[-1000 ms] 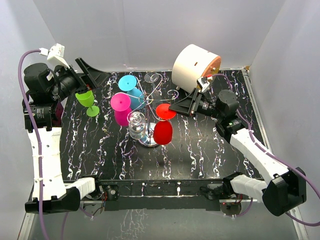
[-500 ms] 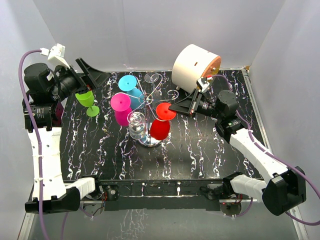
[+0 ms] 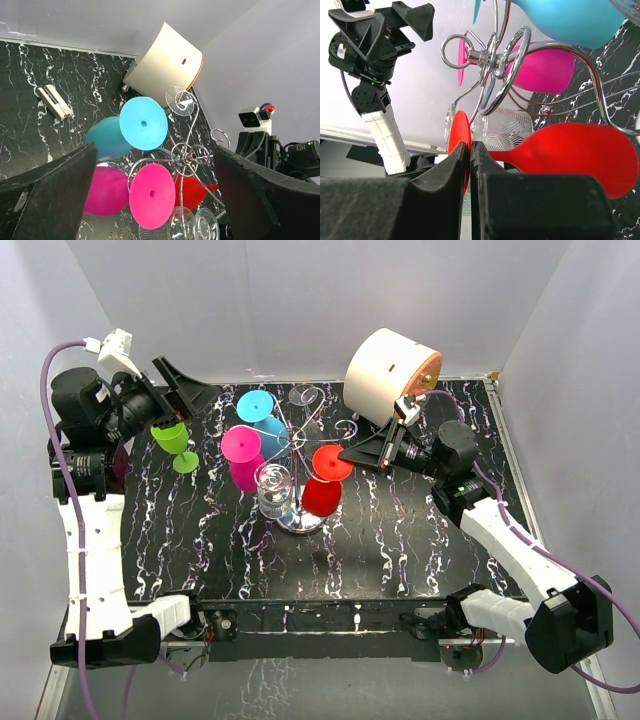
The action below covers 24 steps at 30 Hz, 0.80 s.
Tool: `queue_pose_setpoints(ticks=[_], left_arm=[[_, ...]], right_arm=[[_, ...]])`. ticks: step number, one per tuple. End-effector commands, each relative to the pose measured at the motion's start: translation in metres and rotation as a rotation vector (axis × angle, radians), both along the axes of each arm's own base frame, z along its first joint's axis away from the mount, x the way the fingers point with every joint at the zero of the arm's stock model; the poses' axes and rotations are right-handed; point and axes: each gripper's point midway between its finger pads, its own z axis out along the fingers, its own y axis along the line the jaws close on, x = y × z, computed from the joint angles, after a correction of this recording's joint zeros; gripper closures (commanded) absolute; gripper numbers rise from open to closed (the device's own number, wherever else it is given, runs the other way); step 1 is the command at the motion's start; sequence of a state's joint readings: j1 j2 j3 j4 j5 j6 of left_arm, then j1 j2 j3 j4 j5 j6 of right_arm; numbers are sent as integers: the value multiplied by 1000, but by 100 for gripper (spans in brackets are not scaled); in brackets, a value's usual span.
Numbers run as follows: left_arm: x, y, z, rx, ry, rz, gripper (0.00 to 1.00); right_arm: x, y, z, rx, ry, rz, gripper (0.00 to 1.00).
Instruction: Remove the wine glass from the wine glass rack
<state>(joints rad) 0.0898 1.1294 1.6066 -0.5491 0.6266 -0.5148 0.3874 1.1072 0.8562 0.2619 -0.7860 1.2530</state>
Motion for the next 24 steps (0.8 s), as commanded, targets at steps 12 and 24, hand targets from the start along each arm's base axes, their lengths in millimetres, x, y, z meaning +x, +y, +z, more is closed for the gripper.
queue_pose_setpoints(ticks=[12, 24], left_arm=[[-11, -6, 8, -24, -35, -33, 1], [-14, -6, 8, -26, -33, -34, 1]], right_arm=[[-11, -1, 14, -23, -73, 22, 100], [-23, -2, 27, 11, -89, 57, 100]])
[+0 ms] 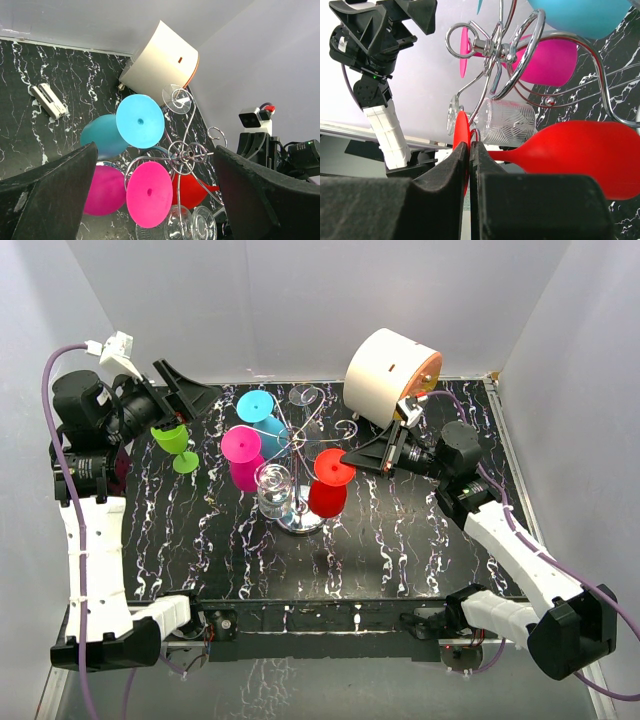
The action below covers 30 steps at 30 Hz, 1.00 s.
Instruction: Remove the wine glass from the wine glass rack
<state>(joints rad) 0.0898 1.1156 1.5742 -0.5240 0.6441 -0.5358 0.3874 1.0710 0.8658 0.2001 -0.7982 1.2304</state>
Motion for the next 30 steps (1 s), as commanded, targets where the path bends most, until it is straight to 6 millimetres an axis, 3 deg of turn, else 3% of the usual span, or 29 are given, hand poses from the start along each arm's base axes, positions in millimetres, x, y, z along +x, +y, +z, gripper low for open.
queue_pose_setpoints(ticks=[1, 16, 30], left_arm=[[-12, -3, 10, -6, -36, -20, 1], [-15, -3, 9, -6, -32, -21, 1], [-17, -3, 10, -1, -34, -20, 1]], right_arm=[[-14, 1, 24, 30, -78, 48, 100], [-18, -1, 44, 137, -65, 53, 100], [-16, 2, 36, 104, -28, 62, 100]])
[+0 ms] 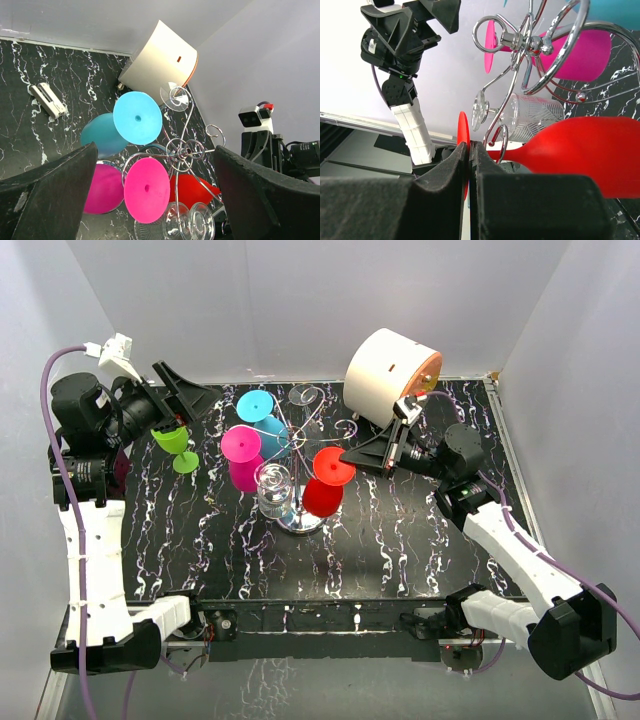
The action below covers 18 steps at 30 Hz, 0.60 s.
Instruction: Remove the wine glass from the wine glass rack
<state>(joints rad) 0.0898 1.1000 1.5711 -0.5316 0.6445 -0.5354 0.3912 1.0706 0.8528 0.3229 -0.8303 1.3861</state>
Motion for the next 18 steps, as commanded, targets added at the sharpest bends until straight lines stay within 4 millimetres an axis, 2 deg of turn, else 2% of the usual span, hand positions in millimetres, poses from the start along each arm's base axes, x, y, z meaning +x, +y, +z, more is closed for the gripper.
queue_pose_setpoints(ticks=[1, 18], left_arm=[[-11, -3, 8, -3, -28, -20, 1], [-14, -2, 9, 15, -30, -17, 1]], right_arm=[[-7, 1, 15, 11, -71, 14, 100], [-8, 23, 23, 11, -104, 43, 100]])
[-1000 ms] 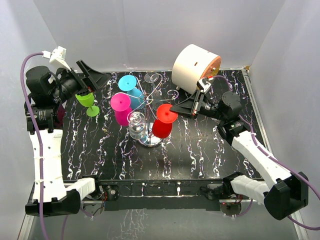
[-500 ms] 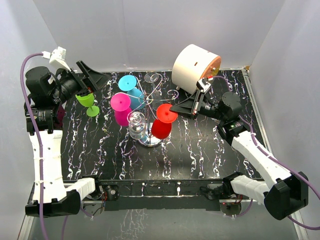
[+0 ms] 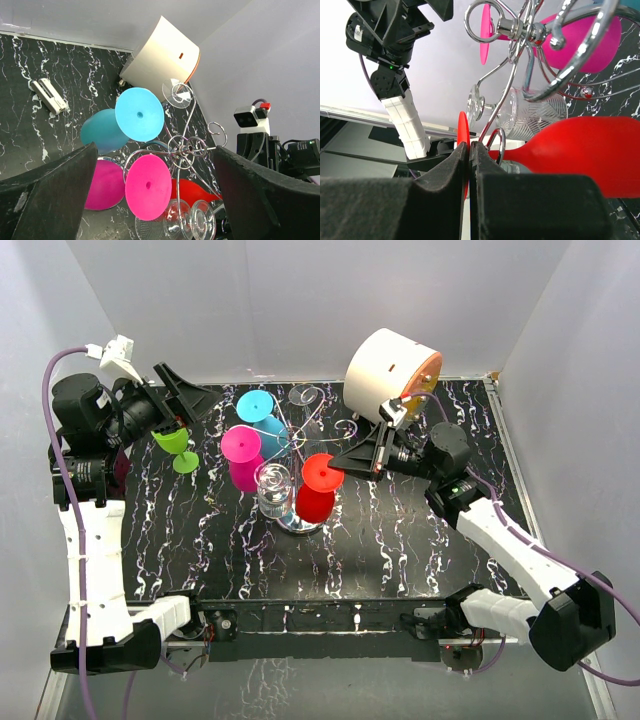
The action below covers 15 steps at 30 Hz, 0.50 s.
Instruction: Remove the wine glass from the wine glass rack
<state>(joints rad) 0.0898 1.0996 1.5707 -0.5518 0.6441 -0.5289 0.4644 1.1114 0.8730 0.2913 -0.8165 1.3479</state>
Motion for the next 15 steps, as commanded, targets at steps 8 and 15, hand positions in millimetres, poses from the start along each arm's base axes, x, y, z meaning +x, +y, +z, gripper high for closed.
queue_pose_setpoints(ticks=[8, 15], left_arm=[[-14, 0, 14, 29, -49, -8, 1], [-14, 0, 15, 33, -49, -9, 1]], right_arm=[[11, 6, 44, 59, -135, -73, 100], [20, 7, 46, 59, -134, -117, 100]])
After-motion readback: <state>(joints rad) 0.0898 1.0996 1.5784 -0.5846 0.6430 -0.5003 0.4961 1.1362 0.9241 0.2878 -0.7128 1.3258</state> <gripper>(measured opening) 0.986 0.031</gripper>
